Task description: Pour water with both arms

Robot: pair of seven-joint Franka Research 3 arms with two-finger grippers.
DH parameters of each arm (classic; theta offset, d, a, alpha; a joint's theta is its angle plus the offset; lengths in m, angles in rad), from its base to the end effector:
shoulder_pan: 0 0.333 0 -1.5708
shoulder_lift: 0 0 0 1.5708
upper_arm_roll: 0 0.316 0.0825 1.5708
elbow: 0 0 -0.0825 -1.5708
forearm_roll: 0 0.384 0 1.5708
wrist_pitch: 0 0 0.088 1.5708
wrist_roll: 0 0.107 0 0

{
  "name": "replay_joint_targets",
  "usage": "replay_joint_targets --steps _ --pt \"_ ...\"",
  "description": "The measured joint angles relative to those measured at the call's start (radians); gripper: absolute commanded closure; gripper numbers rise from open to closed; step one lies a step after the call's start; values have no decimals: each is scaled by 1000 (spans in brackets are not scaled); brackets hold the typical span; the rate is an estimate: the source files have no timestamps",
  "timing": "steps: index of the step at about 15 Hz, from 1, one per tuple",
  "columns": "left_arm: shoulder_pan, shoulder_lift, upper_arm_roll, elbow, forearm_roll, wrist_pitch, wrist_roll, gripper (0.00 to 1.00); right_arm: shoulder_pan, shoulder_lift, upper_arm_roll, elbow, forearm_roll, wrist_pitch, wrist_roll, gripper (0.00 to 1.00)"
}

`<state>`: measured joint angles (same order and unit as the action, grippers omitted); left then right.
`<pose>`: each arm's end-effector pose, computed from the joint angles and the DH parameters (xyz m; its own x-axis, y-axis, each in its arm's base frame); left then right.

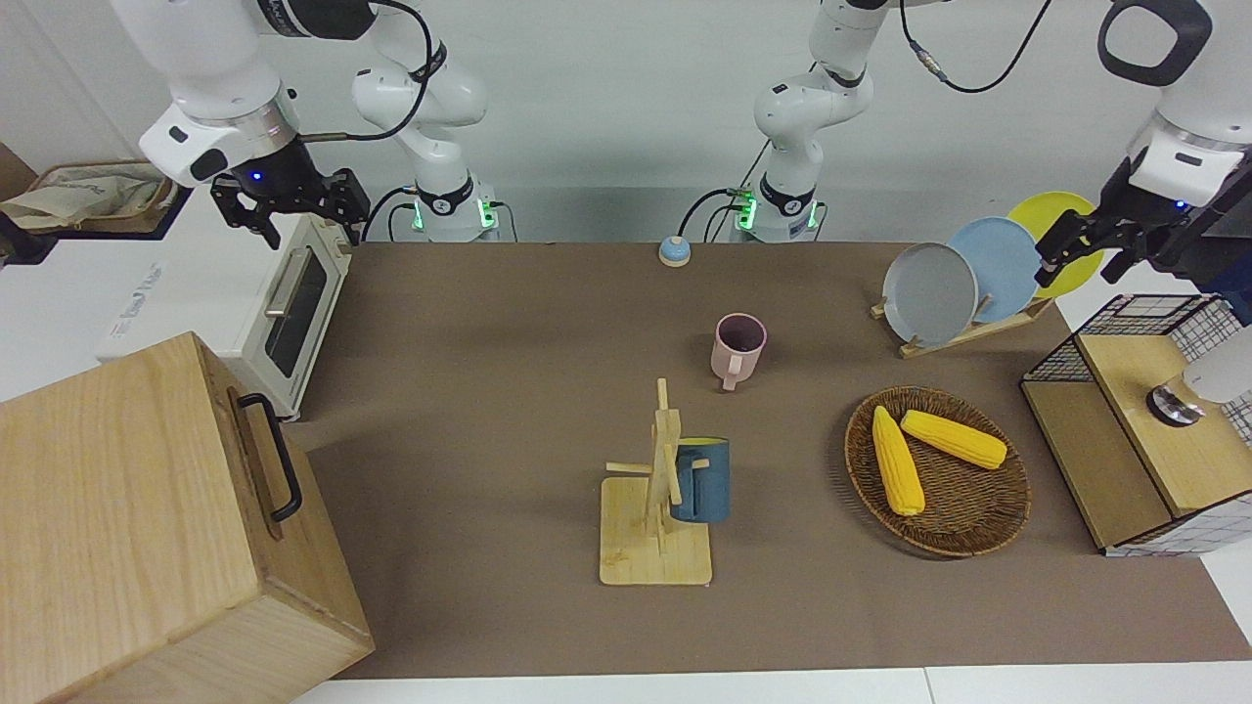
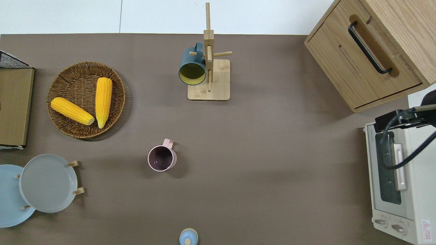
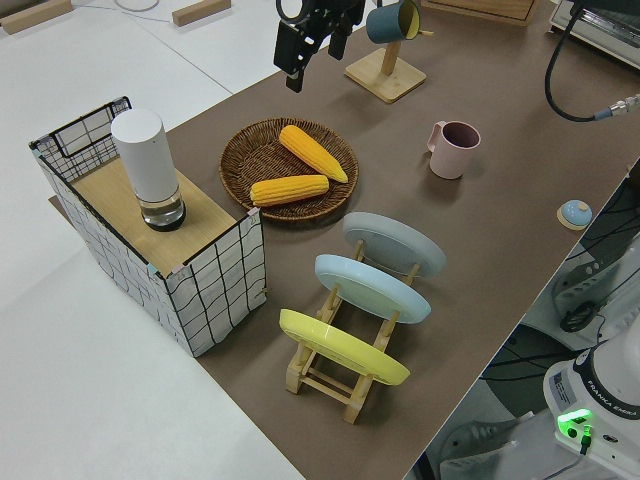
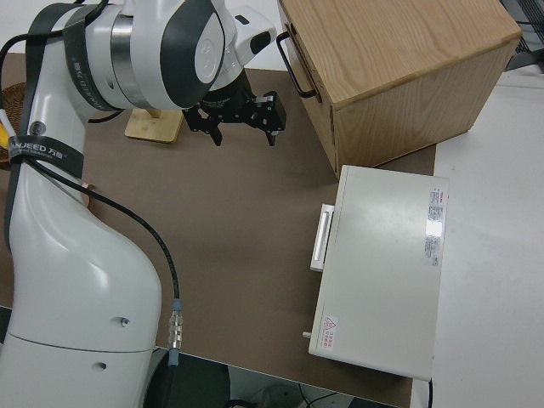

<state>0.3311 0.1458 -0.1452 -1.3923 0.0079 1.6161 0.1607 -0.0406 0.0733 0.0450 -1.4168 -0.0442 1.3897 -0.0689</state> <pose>0.5924 0.1195 0.6297 0.9964 0.0274 0.0805 0.0275 -0.9996 0.0002 0.5583 -0.0040 0.6402 0.9926 0.0654 -0.1026 0.0692 -0.9970 0.0338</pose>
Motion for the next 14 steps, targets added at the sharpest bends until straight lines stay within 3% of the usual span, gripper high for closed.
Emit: replay_joint_targets --steps 4,14 --pt "-106 0 0 -2 27 -30 -65 2 0 0 0 0 0 0 0 9" --pt "-229 0 1 -3 27 -88 -67 2 0 0 0 0 0 0 0 9"
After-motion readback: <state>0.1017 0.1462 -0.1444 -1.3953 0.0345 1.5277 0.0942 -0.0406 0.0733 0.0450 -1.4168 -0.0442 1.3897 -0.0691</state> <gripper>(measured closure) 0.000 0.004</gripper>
